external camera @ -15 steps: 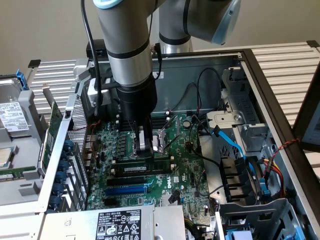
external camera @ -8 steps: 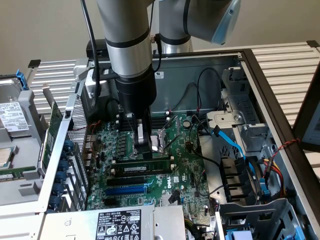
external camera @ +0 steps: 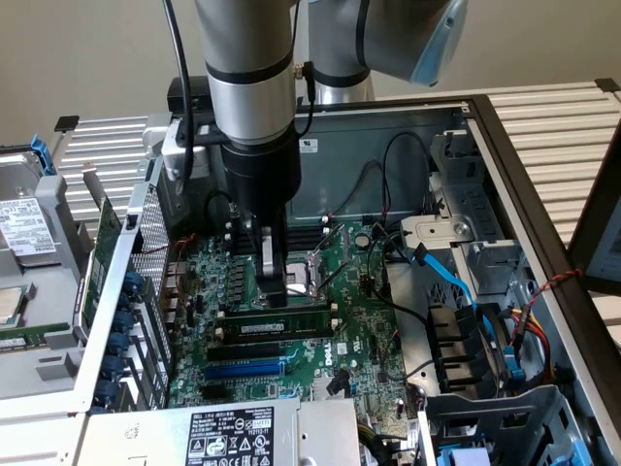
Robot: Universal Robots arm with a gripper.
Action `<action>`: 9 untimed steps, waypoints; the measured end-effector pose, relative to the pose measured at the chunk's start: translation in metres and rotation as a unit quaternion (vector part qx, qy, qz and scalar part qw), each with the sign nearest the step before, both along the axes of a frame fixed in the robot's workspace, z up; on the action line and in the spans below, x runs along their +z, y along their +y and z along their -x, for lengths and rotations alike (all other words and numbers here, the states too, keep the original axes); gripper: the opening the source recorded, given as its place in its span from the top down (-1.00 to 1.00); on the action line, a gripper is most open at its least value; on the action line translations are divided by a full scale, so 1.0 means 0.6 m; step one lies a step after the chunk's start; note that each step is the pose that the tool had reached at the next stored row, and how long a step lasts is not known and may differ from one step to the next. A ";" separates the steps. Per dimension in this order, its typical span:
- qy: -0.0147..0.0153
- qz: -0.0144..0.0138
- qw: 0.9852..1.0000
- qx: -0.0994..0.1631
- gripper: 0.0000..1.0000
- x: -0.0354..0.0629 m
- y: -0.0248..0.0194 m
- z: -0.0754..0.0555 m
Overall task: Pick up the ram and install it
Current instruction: 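Press down the ram until it locks into place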
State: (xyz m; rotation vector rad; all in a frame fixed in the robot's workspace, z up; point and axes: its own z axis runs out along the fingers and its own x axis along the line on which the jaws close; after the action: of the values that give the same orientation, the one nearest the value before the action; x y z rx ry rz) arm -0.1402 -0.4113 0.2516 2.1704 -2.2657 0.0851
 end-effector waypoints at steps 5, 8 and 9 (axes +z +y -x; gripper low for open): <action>0.029 0.000 1.000 0.000 0.59 0.000 0.0000 0.000; 0.040 0.002 0.999 0.000 0.59 0.001 0.0000 0.000; 0.039 0.002 0.999 0.001 0.59 0.002 0.0000 0.000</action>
State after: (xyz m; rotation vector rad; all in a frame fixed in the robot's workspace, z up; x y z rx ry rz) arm -0.1403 -0.4113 0.2528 2.1332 -2.2204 0.0039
